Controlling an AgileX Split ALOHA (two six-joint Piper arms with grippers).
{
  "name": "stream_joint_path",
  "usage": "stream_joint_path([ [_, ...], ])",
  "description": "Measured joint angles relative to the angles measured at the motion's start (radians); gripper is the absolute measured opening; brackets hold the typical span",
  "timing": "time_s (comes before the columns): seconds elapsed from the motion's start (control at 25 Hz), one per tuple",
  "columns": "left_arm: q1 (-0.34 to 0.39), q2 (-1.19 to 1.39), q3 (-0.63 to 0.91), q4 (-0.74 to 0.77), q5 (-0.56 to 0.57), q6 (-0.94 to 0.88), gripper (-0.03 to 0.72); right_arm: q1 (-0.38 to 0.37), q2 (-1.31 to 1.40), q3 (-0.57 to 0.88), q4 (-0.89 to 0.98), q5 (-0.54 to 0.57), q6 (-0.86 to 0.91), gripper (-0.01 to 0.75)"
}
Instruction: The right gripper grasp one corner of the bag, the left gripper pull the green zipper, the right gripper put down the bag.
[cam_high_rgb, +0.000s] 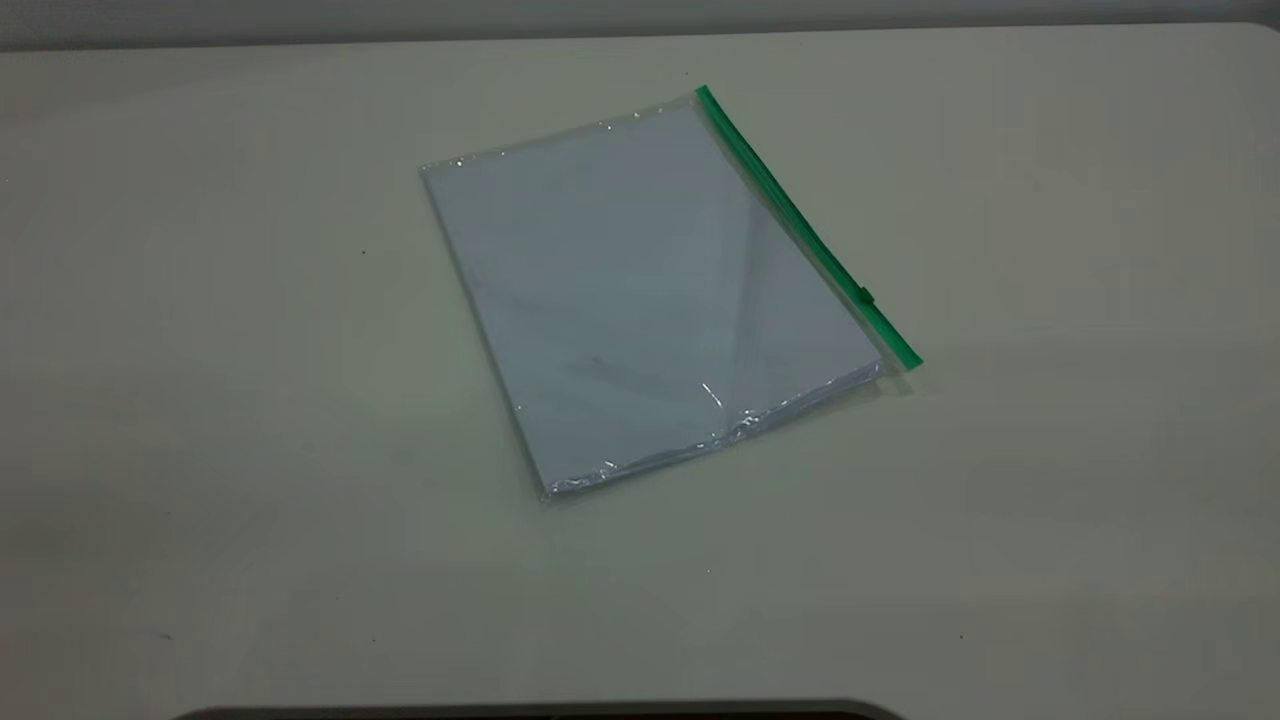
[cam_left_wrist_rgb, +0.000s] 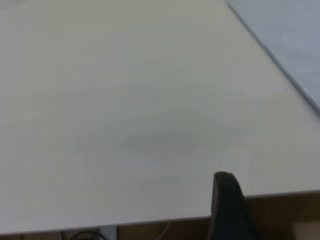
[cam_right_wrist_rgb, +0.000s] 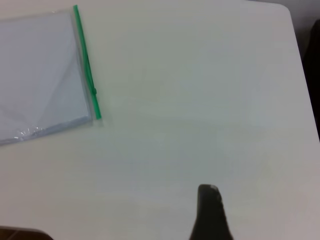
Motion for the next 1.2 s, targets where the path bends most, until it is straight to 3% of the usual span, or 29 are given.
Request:
stream_joint_path([
  [0.32, 0.000, 0.227, -0.089, 0.009, -0.123, -0.063, 0.589, 0.000, 0.173, -0.104, 0.013, -0.028, 0.035, 0.578],
  [0.72, 0.000, 0.759, -0.295, 0.004, -0.345, -0.061, 0.591, 0.000, 0.633, -0.138, 0.145, -0.243, -0.001, 0.578],
  [1.0, 0.000, 1.088, -0.394, -0.074, -0.545, 0.031, 0.590, 0.000, 0.904, -0.138, 0.359, -0.365, -0.216, 0.578],
  [1.2, 0.000, 1.280, -0.430, -0.196, -0.669, 0.182, 0.590, 0.000, 1.071, -0.138, 0.581, -0.460, -0.486, 0.578],
])
